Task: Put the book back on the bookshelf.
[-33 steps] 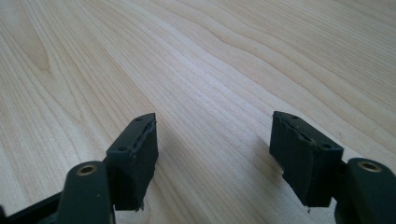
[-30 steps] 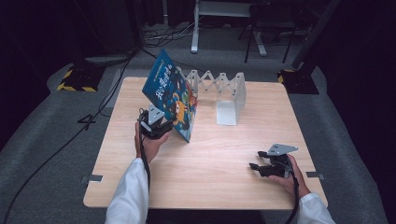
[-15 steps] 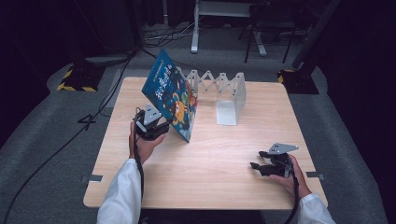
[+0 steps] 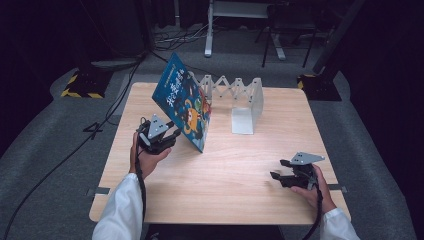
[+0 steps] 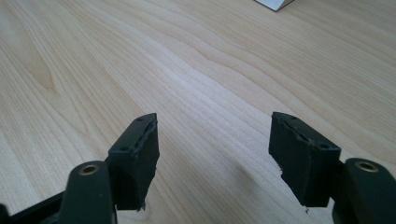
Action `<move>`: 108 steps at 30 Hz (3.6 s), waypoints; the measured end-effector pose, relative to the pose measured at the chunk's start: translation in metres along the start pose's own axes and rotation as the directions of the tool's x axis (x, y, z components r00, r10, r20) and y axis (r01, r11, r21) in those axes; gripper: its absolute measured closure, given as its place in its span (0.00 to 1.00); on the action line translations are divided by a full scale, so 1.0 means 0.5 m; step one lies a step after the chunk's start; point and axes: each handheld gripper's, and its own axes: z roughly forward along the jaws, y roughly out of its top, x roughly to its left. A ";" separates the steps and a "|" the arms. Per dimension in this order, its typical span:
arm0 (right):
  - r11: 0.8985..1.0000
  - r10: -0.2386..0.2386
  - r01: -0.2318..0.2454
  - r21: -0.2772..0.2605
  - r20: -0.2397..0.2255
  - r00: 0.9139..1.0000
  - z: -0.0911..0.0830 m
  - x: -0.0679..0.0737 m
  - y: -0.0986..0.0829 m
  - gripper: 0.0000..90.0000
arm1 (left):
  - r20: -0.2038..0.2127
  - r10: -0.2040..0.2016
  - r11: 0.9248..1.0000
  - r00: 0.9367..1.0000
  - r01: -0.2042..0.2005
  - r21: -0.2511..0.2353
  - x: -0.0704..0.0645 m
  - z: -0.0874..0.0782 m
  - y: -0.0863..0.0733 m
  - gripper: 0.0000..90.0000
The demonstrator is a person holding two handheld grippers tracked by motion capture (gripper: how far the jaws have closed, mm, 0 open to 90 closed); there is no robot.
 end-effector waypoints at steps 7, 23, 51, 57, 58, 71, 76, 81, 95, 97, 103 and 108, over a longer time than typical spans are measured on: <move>1.000 -0.013 0.013 0.011 0.046 0.999 -0.013 0.006 0.005 0.35 | 0.014 0.043 0.999 0.999 -0.043 0.016 -0.008 -0.021 -0.007 0.71; 0.999 -0.054 0.053 0.012 0.095 0.994 -0.052 0.024 -0.011 0.31 | 0.025 0.112 0.983 0.993 -0.114 0.144 -0.055 -0.079 -0.046 0.40; 0.999 0.023 -0.030 0.039 0.174 0.984 -0.120 -0.015 -0.133 0.25 | 0.098 0.102 0.931 0.990 -0.130 0.342 -0.051 -0.162 -0.222 0.19; 0.996 0.079 -0.086 0.028 0.195 0.978 -0.134 -0.030 -0.158 0.24 | 0.101 0.045 0.936 0.994 -0.077 0.344 -0.037 -0.168 -0.243 0.19; 0.995 0.086 -0.092 0.023 0.197 0.977 -0.135 -0.031 -0.160 0.24 | 0.099 0.036 0.936 0.994 -0.068 0.347 -0.032 -0.169 -0.248 0.19; 0.983 0.181 -0.185 0.002 0.208 0.961 -0.151 -0.053 -0.187 0.23 | 0.069 -0.101 0.930 0.993 0.070 0.361 0.012 -0.187 -0.296 0.19; 0.977 0.207 -0.212 -0.001 0.209 0.956 -0.149 -0.058 -0.188 0.22 | 0.060 -0.133 0.929 0.989 0.103 0.355 0.017 -0.185 -0.307 0.18; 0.977 0.208 -0.212 -0.002 0.209 0.956 -0.149 -0.058 -0.188 0.22 | 0.028 -0.141 0.928 0.990 0.123 0.353 0.013 -0.183 -0.307 0.18; 0.976 0.214 -0.219 -0.003 0.215 0.953 -0.148 -0.057 -0.187 0.22 | 0.028 -0.142 0.928 0.989 0.123 0.352 0.013 -0.183 -0.308 0.18; 0.976 0.213 -0.218 -0.003 0.215 0.953 -0.148 -0.057 -0.187 0.22 | 0.028 -0.143 0.928 0.989 0.124 0.351 0.013 -0.183 -0.308 0.18; 0.976 0.214 -0.219 -0.003 0.215 0.953 -0.148 -0.057 -0.187 0.22 | 0.029 -0.144 0.928 0.989 0.125 0.351 0.013 -0.183 -0.308 0.18; 0.976 0.214 -0.218 -0.003 0.215 0.953 -0.148 -0.057 -0.187 0.22 | 0.029 -0.145 0.926 0.989 0.126 0.355 0.014 -0.183 -0.307 0.18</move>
